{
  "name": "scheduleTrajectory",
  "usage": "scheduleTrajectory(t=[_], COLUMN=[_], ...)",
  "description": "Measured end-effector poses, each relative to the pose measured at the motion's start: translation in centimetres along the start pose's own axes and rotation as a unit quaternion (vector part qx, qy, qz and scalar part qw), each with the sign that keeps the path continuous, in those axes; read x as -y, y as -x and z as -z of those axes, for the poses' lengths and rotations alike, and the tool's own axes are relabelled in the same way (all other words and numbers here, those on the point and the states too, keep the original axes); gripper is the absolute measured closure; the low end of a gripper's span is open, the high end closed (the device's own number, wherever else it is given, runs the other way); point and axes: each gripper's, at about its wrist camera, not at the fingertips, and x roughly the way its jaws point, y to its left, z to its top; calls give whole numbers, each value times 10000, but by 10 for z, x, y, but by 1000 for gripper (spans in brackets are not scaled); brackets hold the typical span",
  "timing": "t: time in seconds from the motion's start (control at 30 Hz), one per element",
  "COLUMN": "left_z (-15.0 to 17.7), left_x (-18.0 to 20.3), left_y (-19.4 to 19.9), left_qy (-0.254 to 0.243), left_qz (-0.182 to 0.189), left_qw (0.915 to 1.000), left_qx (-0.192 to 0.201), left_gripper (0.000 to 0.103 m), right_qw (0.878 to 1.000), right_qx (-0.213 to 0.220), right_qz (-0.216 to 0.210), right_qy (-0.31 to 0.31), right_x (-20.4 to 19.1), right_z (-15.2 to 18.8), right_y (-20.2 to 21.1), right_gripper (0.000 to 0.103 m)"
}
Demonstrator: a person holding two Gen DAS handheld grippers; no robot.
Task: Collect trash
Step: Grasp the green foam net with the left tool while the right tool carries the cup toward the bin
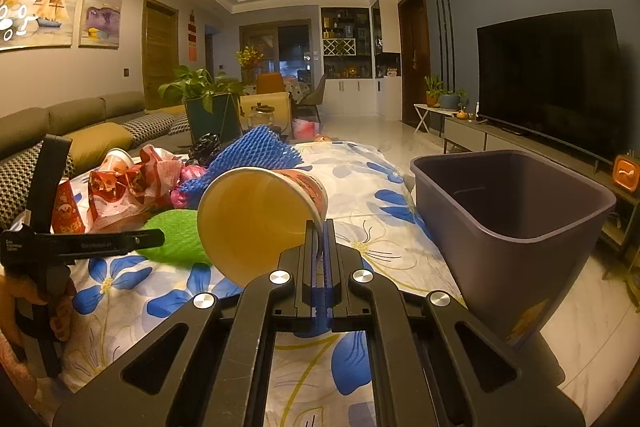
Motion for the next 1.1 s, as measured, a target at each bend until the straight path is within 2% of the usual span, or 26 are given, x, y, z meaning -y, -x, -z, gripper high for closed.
scheduleTrajectory(t=[0.03, 0.07, 0.17, 0.33, 0.47, 0.77, 0.93, 1.1], left_z=[1, 2, 1, 5, 6, -3, -12, -25], left_x=[1, 3, 6, 18, 25, 44, 56, 85], left_y=[-1, -3, 0, 17, 42, 102, 106, 100], left_qy=[-23, -45, -129, -307, -267, -528, -624, -838], left_qz=[15, 5, 25, -5, 71, 104, 175, 413], left_qw=[10000, 10000, 9999, 9990, 9976, 9891, 9870, 9832], left_qx=[-29, -47, 37, 321, 639, 1372, 1472, 1569], left_gripper=[80, 91, 100, 101, 101, 101, 101, 101], right_qw=[10000, 10000, 10000, 10000, 9999, 9995, 9991, 9975], right_qx=[-3, 1, -3, 24, 108, 317, 405, 579], right_qz=[-1, 0, 7, 11, 35, 24, 89, 388], right_qy=[2, 5, 4, -13, 19, 10, -30, -133], right_x=[0, 0, 0, 0, -1, -3, 3, 18], right_z=[0, 0, 0, -1, -2, -9, -12, -24], right_y=[0, 0, -1, 0, 5, 18, 23, 29], right_gripper=[99, 99, 99, 99, 99, 99, 99, 99])
